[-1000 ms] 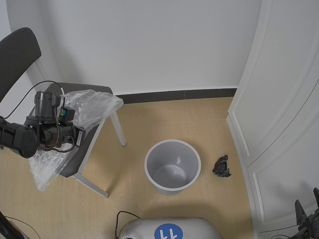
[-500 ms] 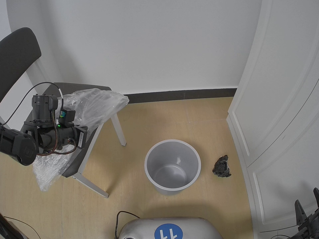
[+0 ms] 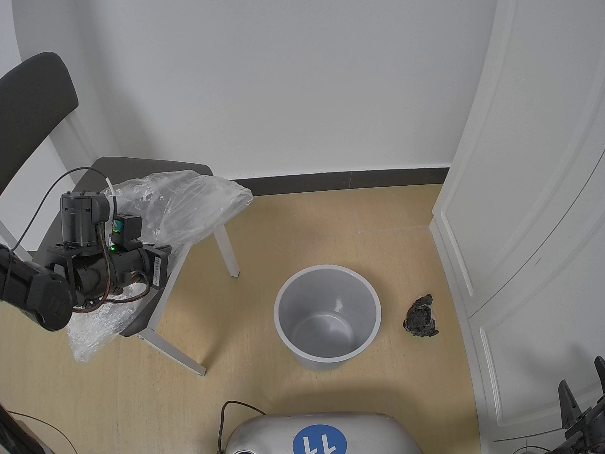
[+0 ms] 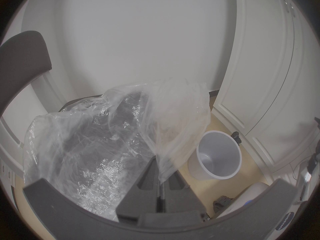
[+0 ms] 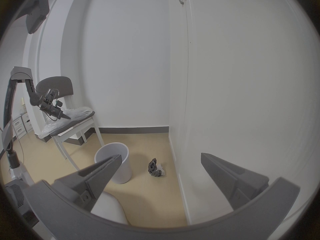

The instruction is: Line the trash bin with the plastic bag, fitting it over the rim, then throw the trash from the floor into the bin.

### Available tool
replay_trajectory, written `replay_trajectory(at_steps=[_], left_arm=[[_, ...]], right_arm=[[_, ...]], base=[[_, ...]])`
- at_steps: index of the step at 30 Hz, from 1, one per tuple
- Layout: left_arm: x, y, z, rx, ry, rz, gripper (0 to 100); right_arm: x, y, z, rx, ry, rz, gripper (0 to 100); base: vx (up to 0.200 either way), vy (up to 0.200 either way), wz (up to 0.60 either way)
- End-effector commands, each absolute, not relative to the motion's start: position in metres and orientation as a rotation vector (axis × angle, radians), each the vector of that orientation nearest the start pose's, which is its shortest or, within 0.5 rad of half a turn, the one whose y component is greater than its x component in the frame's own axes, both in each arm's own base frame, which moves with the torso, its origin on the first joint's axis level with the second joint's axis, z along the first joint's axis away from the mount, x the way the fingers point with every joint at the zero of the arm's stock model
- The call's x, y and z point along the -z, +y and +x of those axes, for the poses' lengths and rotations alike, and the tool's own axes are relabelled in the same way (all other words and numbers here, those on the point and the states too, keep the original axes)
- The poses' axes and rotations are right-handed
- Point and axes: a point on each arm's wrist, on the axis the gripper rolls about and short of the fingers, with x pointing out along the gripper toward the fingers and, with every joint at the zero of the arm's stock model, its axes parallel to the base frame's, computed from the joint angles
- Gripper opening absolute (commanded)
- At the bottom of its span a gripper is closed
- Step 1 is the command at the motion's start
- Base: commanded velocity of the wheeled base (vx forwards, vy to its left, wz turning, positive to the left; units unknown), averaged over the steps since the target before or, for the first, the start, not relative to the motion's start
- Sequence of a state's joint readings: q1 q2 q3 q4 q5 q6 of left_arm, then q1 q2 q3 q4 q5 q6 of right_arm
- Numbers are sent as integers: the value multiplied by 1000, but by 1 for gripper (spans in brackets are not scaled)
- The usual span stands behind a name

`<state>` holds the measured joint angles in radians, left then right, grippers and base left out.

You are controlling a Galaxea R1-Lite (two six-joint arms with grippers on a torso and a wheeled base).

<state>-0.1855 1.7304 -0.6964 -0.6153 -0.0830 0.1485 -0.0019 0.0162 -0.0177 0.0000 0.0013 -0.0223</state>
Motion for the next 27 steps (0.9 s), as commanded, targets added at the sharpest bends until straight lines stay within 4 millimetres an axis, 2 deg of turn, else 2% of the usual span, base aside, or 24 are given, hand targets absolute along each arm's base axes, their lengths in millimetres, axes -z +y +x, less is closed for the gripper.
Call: replay_trajectory(at_steps=[1, 17, 18, 20, 21, 23, 24, 27], left_arm=[[-147, -54, 278, 294, 381, 164, 0], [-153, -55, 281, 296, 338, 161, 0], [-153, -56, 281, 297, 335, 162, 0], [-153, -57, 281, 302, 333, 162, 0], [-153, -59, 280, 308, 331, 164, 0], [-153, -59, 280, 308, 331, 164, 0], [-154, -60, 279, 312, 327, 164, 0], [-156, -62, 278, 316, 323, 164, 0]], right_arm=[[-76, 0, -23, -2, -3, -20, 100], [-77, 0, -23, -2, -12, -2, 100], [-83, 0, -24, -2, -44, 15, 100], [-108, 0, -31, -28, -154, 70, 100], [-132, 1, -36, -67, -213, 118, 100], [-132, 1, -36, -67, -213, 118, 100], [-149, 1, -32, -104, -171, 132, 100], [-150, 2, -14, -116, -55, 131, 100]], base=[[0, 0, 0], [0, 0, 0], [0, 0, 0], [0, 0, 0], [0, 0, 0], [0, 0, 0], [0, 0, 0], [0, 0, 0]])
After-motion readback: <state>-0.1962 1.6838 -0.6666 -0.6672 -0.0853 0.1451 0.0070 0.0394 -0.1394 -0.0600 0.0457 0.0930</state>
